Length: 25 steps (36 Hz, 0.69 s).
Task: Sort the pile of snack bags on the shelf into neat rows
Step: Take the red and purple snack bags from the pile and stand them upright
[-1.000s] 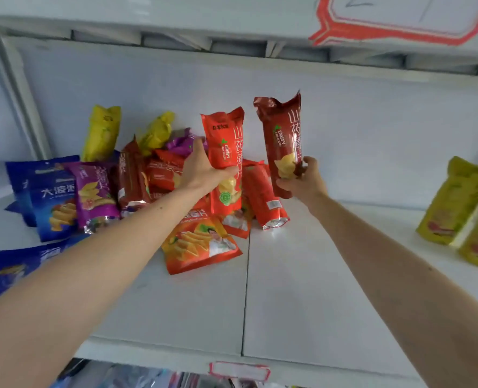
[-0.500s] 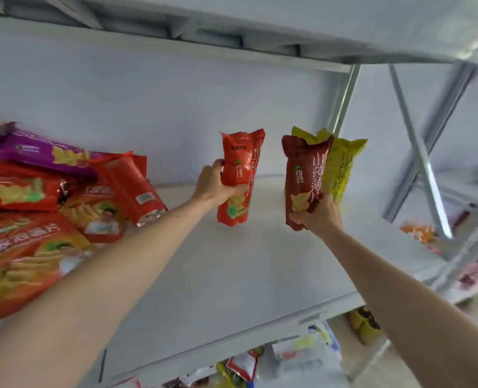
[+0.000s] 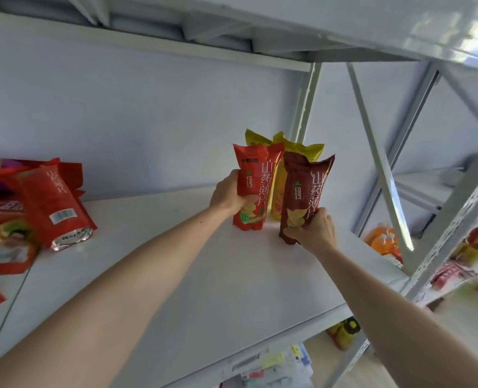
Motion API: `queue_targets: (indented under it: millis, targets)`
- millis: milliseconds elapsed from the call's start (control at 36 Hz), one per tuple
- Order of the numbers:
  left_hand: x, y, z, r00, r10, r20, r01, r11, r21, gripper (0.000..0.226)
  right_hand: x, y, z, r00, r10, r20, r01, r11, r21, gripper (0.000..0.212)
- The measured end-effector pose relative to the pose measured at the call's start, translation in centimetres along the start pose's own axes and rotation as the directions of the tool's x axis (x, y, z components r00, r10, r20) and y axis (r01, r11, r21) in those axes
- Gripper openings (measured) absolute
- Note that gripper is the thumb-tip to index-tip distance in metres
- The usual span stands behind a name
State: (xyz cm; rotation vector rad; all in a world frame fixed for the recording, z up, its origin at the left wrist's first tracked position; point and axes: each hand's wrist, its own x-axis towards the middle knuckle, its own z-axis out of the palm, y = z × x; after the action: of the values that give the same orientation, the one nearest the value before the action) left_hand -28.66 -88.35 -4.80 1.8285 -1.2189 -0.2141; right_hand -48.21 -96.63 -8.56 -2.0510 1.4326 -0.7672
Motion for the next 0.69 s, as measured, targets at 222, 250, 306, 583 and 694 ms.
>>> queue_targets:
  millis: [222, 250, 306, 583, 694]
  targets:
    - [0.2, -0.6, -0.3, 0.985, -0.081, 0.15, 0.019, 0.926, 0.377, 0.081, -0.3, -0.2, -0.5, 0.984, 0.099, 0.15, -0.07, 0.98, -0.188, 0.082]
    - [0.1, -0.7, -0.5, 0.985, -0.097, 0.145, 0.03, 0.913, 0.408, 0.083, -0.5, -0.3, -0.6, 0.983, 0.106, 0.149, -0.071, 0.972, -0.225, 0.081]
    - [-0.3, -0.9, -0.8, 0.983, -0.122, 0.136, 0.052, 0.9, 0.433, 0.088, -1.0, -0.6, -0.9, 0.981, 0.119, 0.156, -0.068, 0.952, -0.3, 0.079]
    - [-3.1, -2.6, -6.7, 0.989, -0.09, 0.115, 0.011, 0.831, 0.556, 0.073, -5.4, -6.5, -0.9, 0.964, 0.079, 0.256, 0.123, 0.716, -0.687, 0.054]
    - [-5.2, -4.4, -11.5, 0.992, -0.097, 0.081, 0.03, 0.802, 0.596, 0.062, -7.4, -11.3, 1.7, 0.956, -0.028, 0.293, 0.23, 0.693, -0.684, 0.048]
